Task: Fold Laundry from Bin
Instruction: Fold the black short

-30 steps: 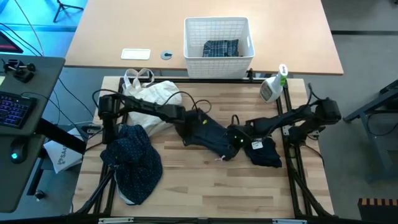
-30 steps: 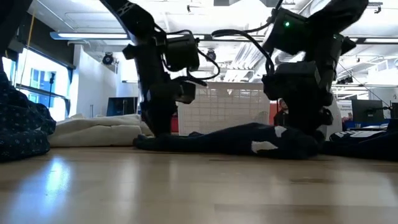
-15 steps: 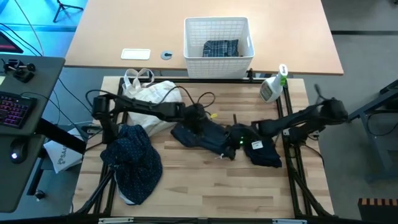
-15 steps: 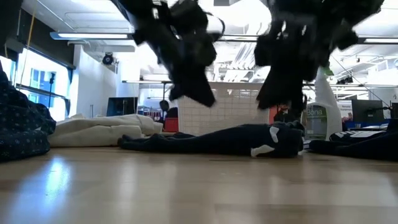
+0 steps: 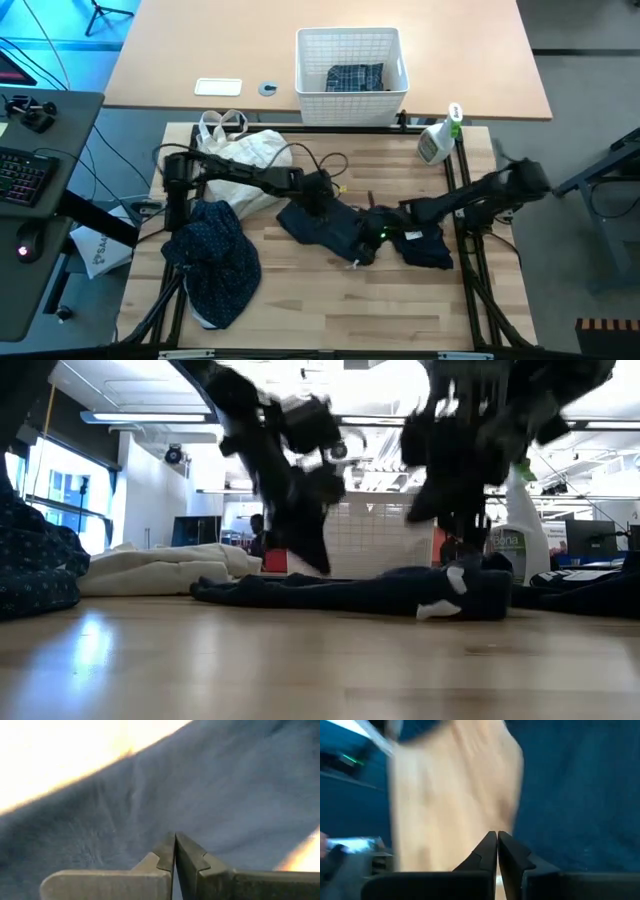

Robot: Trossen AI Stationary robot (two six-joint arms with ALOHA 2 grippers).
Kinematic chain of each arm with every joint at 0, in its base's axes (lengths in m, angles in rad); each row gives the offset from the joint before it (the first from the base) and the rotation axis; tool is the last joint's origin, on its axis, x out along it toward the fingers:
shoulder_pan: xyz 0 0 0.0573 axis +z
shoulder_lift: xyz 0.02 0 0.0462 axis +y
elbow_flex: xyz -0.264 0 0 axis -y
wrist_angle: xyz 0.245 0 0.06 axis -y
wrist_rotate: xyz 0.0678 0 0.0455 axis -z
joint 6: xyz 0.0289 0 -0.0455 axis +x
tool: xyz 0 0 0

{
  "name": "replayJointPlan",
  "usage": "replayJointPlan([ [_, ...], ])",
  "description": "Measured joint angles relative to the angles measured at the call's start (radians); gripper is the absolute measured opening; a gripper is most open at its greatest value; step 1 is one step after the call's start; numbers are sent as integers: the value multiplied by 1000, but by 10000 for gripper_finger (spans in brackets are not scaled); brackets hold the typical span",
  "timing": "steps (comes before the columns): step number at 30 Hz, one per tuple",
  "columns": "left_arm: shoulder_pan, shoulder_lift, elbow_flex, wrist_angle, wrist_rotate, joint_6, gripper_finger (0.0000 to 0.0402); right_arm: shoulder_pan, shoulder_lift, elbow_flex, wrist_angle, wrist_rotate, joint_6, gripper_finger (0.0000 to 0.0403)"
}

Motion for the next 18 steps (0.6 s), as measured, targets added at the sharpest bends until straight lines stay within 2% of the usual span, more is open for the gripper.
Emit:
replayJointPlan([
  [5,-16,-86,3,-22,6,-18,0,10,-191,-4,-148,64,-44,13],
  [9,-35,-98,4,6,17,-19,0,11,-288,-3,-286,58,-288,16],
  [11,-43,-89,3,-1,20,-28,0,8,-304,-3,-382,69,-338,25],
  [15,-56,-83,1,-30,21,-65,0,-48,-275,-11,-509,89,-289,71],
  [18,-63,-95,2,-84,21,-90,0,-93,-228,-23,-473,88,-189,124],
])
